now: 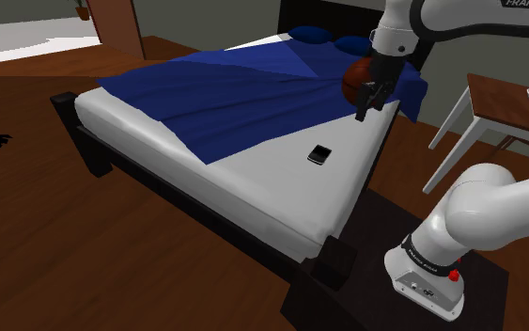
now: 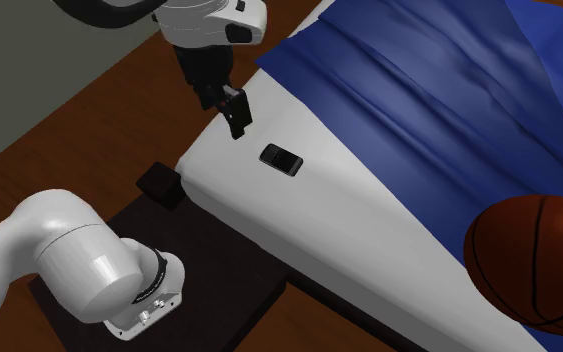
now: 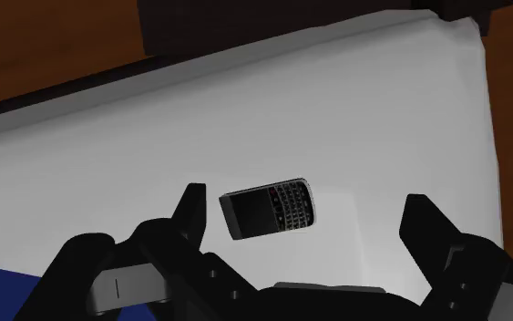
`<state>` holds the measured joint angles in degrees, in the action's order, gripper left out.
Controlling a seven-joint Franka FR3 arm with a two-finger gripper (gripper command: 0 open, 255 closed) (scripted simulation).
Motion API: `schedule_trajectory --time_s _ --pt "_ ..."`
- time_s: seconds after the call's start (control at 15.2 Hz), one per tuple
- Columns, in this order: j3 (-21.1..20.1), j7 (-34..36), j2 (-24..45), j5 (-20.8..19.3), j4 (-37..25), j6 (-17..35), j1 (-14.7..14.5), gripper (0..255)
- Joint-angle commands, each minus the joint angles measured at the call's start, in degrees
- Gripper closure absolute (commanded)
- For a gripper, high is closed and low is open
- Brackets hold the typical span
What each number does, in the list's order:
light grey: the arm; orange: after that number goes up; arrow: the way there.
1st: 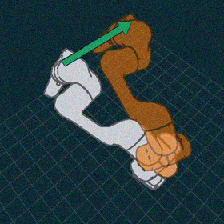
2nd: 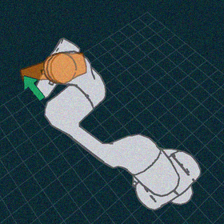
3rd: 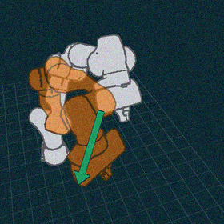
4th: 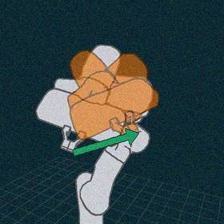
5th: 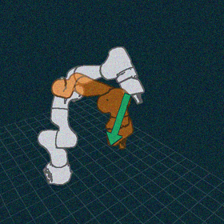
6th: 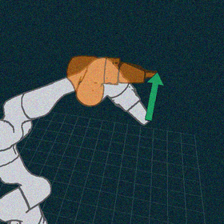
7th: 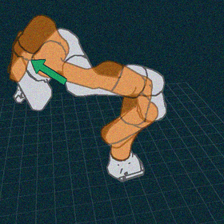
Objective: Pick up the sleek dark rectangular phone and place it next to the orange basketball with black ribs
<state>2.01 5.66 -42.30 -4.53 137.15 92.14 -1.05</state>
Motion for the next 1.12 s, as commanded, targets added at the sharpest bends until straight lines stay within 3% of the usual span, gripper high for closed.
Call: schedule_trajectory --time_s 0.0,1.06 --pt "0.0 0.0 0.0 0.0 0.0 0.0 0.0 0" --pt "-4.81 46.55 23.43 9.13 9.18 36.75 13.31 0"
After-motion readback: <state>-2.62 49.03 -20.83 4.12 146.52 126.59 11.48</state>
